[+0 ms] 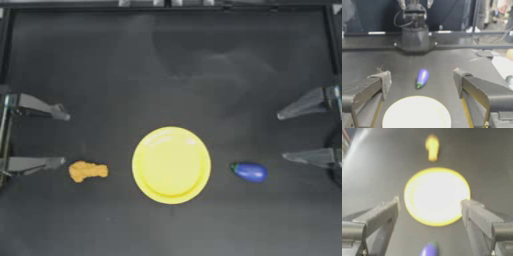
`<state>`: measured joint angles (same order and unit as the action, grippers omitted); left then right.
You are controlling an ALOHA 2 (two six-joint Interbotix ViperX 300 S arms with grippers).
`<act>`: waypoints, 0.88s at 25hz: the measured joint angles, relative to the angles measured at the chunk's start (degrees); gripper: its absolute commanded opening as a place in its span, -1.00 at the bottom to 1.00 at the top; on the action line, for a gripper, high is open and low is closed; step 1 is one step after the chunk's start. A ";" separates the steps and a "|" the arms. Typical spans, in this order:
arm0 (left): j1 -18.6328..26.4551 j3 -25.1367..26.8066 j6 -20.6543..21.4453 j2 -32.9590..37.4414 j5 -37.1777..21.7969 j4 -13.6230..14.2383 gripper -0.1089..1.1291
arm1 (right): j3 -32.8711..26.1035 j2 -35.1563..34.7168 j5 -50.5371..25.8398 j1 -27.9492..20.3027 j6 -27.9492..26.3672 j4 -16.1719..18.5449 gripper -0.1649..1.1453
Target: Put purple eggplant on plate
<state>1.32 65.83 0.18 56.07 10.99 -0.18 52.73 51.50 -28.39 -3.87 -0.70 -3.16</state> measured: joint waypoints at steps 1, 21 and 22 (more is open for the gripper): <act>0.18 -0.09 -0.09 0.00 -0.26 0.09 0.84 | -1.05 -1.23 -2.29 -0.09 0.00 -0.26 0.78; 1.41 -0.53 -0.35 0.00 -2.64 0.00 0.84 | -11.51 -23.29 -23.55 5.36 -10.02 3.96 0.78; 1.49 -0.53 -0.35 0.00 -2.64 0.00 0.84 | -11.43 -23.91 -23.55 5.71 -10.11 4.22 0.78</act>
<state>2.81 65.30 -0.18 56.07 8.35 -0.18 41.31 27.60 -51.94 1.85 -10.81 1.05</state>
